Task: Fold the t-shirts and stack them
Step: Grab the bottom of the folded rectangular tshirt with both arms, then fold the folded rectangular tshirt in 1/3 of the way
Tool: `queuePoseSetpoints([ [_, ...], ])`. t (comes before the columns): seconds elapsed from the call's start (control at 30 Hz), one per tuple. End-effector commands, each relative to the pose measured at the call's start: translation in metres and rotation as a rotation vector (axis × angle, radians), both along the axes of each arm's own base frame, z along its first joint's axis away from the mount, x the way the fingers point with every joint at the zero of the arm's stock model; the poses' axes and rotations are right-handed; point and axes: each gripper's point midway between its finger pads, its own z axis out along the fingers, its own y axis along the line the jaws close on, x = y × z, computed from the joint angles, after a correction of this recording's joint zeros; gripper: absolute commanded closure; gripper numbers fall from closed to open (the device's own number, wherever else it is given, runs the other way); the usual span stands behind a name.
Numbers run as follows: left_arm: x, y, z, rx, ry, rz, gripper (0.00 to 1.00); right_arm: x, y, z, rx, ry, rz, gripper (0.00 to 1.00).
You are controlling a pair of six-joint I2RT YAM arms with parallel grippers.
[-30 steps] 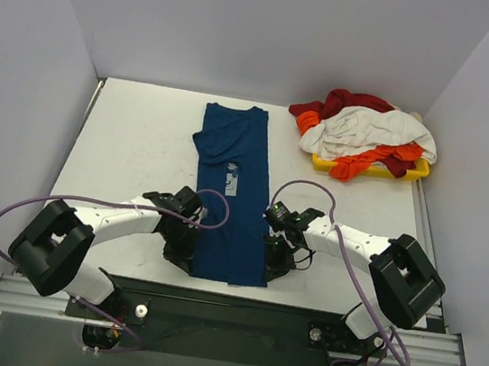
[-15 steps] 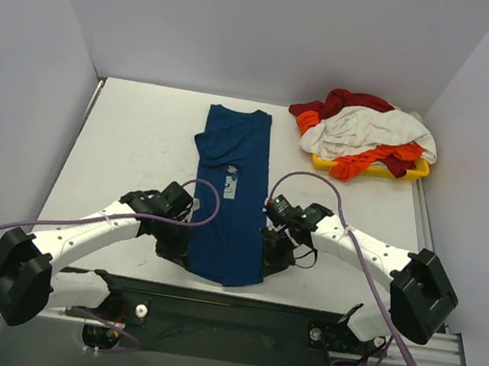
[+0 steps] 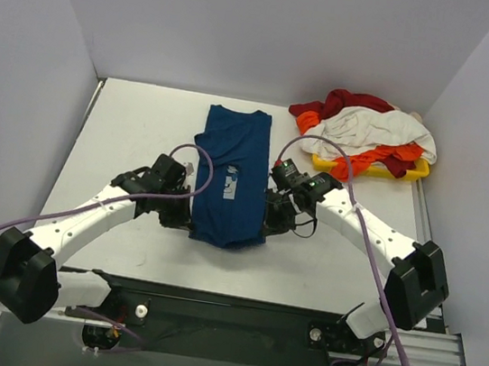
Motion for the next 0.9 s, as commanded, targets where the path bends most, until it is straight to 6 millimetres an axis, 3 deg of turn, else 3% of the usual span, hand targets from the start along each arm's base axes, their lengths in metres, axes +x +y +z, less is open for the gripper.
queuePoseSetpoints([
  [0.0,0.051,-0.009,0.023,-0.090,-0.129,0.042,1.00,0.029,-0.009,0.006,-0.066,-0.053,-0.019,1.00],
  [0.13,0.093,-0.014,0.037,-0.136,-0.215,0.063,1.00,0.064,-0.009,0.007,-0.088,-0.091,-0.050,1.00],
  [0.2,0.109,-0.016,0.034,-0.139,-0.216,0.065,1.00,0.084,-0.007,0.014,-0.081,-0.124,-0.060,1.00],
  [0.37,0.152,-0.017,0.032,-0.142,-0.240,0.074,1.00,0.123,-0.002,0.008,-0.092,-0.135,-0.066,1.00],
  [0.5,0.183,-0.005,0.027,-0.143,-0.247,0.113,1.00,0.155,-0.002,-0.003,-0.093,-0.129,-0.090,1.00],
  [0.57,0.193,-0.003,0.018,-0.140,-0.228,0.124,1.00,0.172,0.001,0.001,-0.080,-0.148,-0.098,1.00],
  [0.63,0.208,0.001,0.022,-0.150,-0.242,0.136,1.00,0.184,-0.001,-0.010,-0.082,-0.131,-0.101,1.00],
  [0.67,0.213,0.002,0.015,-0.146,-0.229,0.140,1.00,0.194,0.003,-0.004,-0.062,-0.150,-0.104,1.00],
  [0.73,0.225,0.002,0.018,-0.160,-0.239,0.141,1.00,0.204,0.004,-0.014,-0.060,-0.135,-0.105,1.00],
  [0.87,0.243,0.003,-0.002,-0.181,-0.193,0.141,1.00,0.229,0.008,-0.015,-0.023,-0.147,-0.111,1.00],
])
